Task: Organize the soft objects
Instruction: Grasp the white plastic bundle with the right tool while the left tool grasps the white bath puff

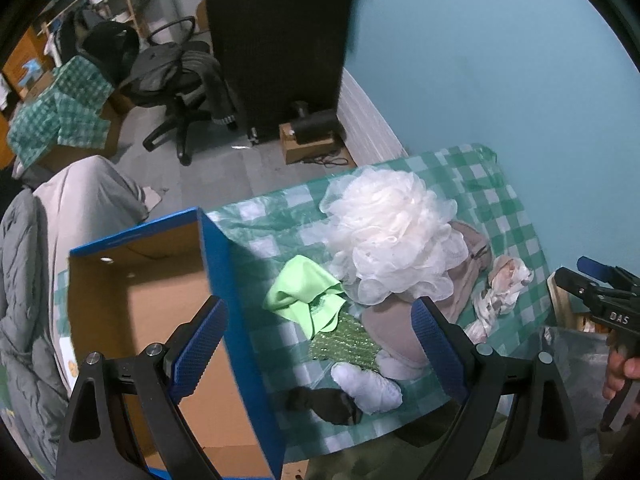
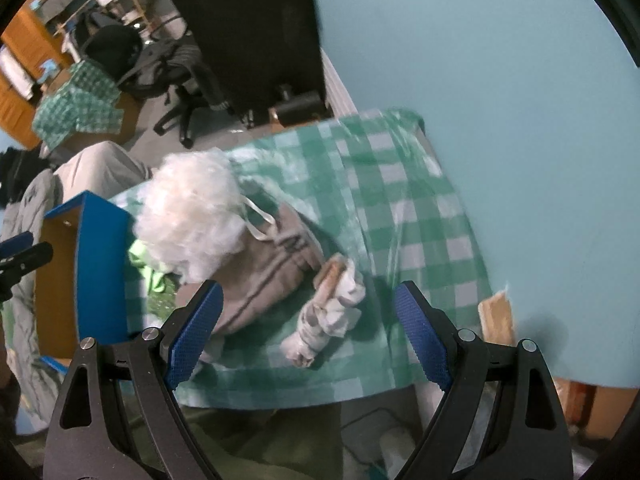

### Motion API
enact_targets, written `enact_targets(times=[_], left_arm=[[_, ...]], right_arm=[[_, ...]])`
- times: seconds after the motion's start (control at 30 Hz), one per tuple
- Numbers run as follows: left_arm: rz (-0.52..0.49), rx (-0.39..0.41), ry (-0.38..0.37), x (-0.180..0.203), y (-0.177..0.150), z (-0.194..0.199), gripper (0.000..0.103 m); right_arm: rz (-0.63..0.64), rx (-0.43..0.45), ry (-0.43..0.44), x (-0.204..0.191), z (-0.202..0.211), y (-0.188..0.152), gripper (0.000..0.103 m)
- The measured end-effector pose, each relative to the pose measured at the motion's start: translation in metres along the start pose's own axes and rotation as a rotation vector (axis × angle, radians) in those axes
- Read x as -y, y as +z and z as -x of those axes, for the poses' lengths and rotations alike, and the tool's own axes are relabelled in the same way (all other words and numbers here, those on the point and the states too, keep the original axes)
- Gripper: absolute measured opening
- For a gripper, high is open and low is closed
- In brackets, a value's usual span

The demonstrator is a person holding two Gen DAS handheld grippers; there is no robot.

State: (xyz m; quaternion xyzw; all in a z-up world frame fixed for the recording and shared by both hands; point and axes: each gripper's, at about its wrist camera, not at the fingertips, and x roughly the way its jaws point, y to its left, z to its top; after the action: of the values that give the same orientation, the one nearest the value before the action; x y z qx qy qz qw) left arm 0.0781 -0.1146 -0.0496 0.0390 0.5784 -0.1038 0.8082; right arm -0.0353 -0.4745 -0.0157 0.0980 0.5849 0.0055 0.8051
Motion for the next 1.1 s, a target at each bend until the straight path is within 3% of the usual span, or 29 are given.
enact_targets(times=[0.4,0.87,0.97,1.1], left_arm=[[-0.110,-0.066,0.007,0.034,-0.015,-0.055,0.094],[-0.094,-0.102,0.025,0.047,-0.024,-0.089,0.094],[-0.094,-0.114,0.026,0.049,-0.022,-0.092,0.094],[-0.083,-0.109,0.018,0.051,-0.018,-0.092,0.094]], right_arm=[[-0.066,-0.125,0.007,0.021,-0.083,-0.027,0.087],[-0.060,-0.210,-0.055,0.025,-0.137,-0.041,0.087],[-0.050,-0.234,-0.048,0.026,-0.143,-0.046,0.076],[-0.039,-0.244,-0.016,0.029,-0.143,-0.050,0.048]])
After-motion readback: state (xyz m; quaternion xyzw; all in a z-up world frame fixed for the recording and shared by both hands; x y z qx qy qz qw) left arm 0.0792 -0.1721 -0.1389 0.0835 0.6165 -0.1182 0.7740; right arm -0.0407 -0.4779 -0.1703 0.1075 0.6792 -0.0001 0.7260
